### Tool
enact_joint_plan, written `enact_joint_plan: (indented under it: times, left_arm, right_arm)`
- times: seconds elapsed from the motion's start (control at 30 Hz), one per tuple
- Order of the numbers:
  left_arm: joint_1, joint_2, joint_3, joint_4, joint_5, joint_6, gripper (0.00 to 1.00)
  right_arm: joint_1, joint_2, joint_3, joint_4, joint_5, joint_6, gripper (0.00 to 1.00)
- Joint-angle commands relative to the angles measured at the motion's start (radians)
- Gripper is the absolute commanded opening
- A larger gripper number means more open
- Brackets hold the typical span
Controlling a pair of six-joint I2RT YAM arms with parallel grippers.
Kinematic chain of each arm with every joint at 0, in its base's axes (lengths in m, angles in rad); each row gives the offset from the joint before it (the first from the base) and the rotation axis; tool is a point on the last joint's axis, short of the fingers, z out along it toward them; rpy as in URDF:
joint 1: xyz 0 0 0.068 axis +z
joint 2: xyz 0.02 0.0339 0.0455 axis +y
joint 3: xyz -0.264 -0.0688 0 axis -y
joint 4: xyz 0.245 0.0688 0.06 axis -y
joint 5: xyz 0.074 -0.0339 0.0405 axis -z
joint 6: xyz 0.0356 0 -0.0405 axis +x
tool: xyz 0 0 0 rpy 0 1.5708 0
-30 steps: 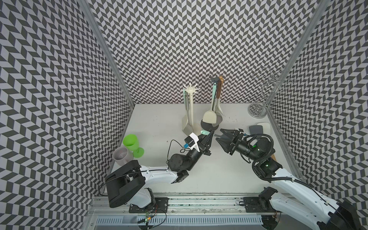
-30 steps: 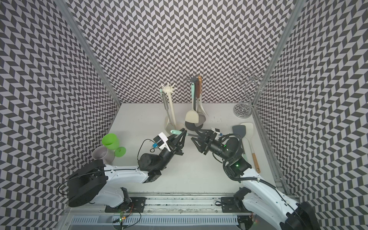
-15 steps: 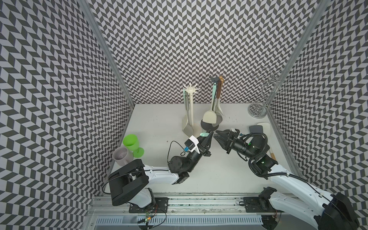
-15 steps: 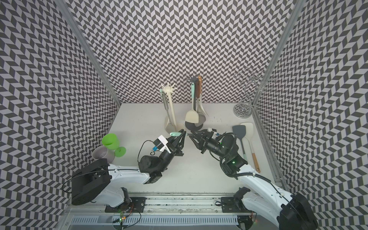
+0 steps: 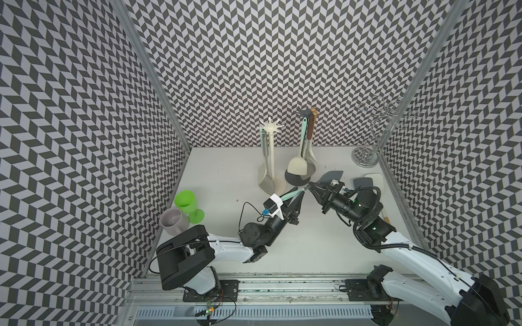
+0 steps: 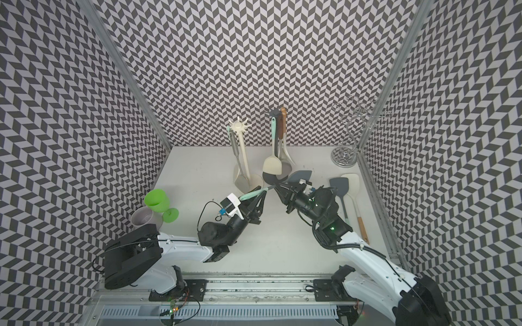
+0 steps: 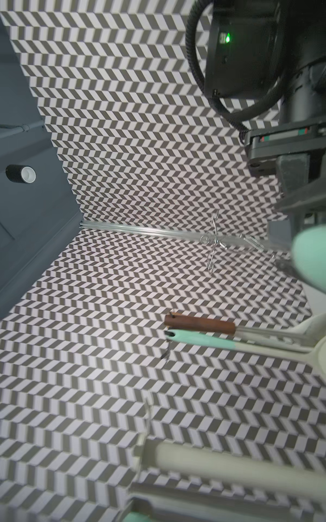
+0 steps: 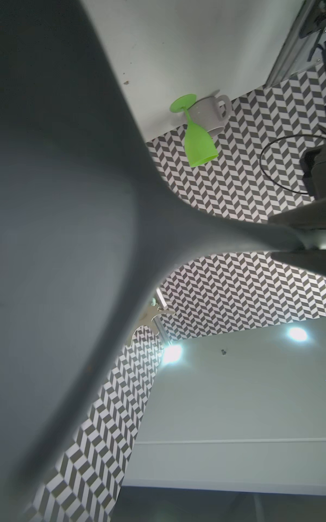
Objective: Take the spatula off the kitchen utensil rack
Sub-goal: Place the spatula at the center of the board.
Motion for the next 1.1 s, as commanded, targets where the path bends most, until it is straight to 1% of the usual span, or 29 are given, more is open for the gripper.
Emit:
enact_joint_plan:
  times: [0.0,0.07,0.1,0.17,0.23,0.27,0.37,0.5,0.6,0.7,0.83,0.93,1.07]
  left_arm:
    - [0.0,-0.036,-0.012,-0.016,0.032,-0.101,0.63]
    - [0.009,-0.1,-0.014,-0.152,0.06,-0.172,0.79]
    - [0.009,-0.13,-0.013,-0.215,0.066,-0.194,0.84]
    - [0.013,-0.199,-0.018,-0.365,0.069,-0.25,0.92]
    - [0.023,-0.262,-0.021,-0.506,0.076,-0.308,0.97]
    - [0.031,-0.297,-0.022,-0.592,0.075,-0.339,0.99]
    - [0.07,-0.389,-0.006,-0.839,0.088,-0.434,0.99]
    - [0.151,-0.456,0.003,-1.03,0.162,-0.526,0.99]
    - [0.199,-0.464,0.02,-1.099,0.218,-0.537,0.99]
    - [0.206,-0.461,0.016,-1.119,0.213,-0.513,0.99]
    - [0.217,-0.477,-0.017,-1.113,0.216,-0.501,0.99]
    - [0.232,-0.48,-0.019,-1.126,0.223,-0.497,0.99]
    - [0.247,-0.474,-0.014,-1.147,0.227,-0.479,0.99]
  right_arm:
    - [-0.007,-0.064,0.038,-0.036,0.143,-0.091,0.0]
    - [-0.026,-0.092,0.057,-0.131,0.216,-0.151,0.0]
    - [-0.043,-0.104,0.062,-0.159,0.237,-0.185,0.0]
    - [-0.087,-0.123,0.083,-0.245,0.26,-0.273,0.0]
    - [-0.125,-0.136,0.1,-0.315,0.274,-0.37,0.0]
    - [-0.146,-0.142,0.108,-0.347,0.277,-0.419,0.0]
    - [-0.212,-0.147,0.122,-0.414,0.269,-0.576,0.0]
    - [-0.273,-0.143,0.135,-0.467,0.269,-0.863,0.0]
    - [-0.293,-0.129,0.126,-0.499,0.275,-1.061,0.0]
    - [-0.311,-0.119,0.094,-0.511,0.262,-1.2,0.0]
    - [-0.318,-0.106,0.046,-0.495,0.223,-1.309,0.0]
    - [-0.321,-0.094,0.038,-0.504,0.204,-1.38,0.0]
    - [-0.325,-0.088,0.027,-0.514,0.185,-1.432,0.0]
